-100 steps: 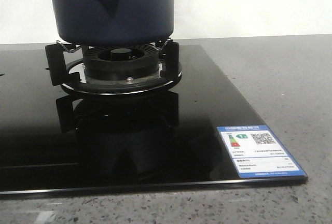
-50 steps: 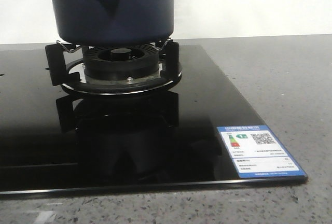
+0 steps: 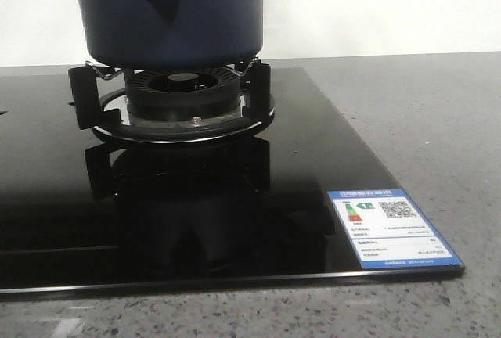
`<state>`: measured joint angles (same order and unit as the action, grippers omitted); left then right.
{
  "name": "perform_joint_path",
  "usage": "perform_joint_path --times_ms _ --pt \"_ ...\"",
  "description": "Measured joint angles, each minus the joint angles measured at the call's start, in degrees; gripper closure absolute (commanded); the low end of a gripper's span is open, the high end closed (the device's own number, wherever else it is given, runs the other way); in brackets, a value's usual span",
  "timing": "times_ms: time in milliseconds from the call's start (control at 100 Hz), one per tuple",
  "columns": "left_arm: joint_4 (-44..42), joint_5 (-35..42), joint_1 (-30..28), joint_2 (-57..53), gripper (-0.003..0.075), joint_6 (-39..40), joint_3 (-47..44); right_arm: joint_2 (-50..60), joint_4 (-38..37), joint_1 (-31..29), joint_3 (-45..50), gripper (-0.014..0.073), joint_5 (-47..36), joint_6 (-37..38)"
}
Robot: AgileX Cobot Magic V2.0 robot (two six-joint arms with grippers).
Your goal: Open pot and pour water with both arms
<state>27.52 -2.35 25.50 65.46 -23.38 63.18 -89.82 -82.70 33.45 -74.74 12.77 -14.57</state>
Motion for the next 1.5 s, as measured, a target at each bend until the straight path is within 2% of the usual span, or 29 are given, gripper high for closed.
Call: perform_joint_path --times_ms 360,1230,1370,1500 --pt "0.00 0.00 0.00 0.00 0.0352 0.00 0.00 0.00 -7.23 0.00 -0.54 0.0255 -0.78 0.00" --pt "0.00 0.00 0.00 0.00 0.0352 0.00 0.00 0.00 -7.61 0.00 -3.07 0.0255 -0.91 0.12" --pt "0.00 0.00 0.00 0.00 0.0352 0.00 0.00 0.00 -7.61 0.00 -3.07 0.0255 -0.26 4.45" --pt "0.00 0.00 0.00 0.00 0.0352 0.00 0.00 0.00 -7.61 0.00 -3.07 0.0255 2.75 16.14"
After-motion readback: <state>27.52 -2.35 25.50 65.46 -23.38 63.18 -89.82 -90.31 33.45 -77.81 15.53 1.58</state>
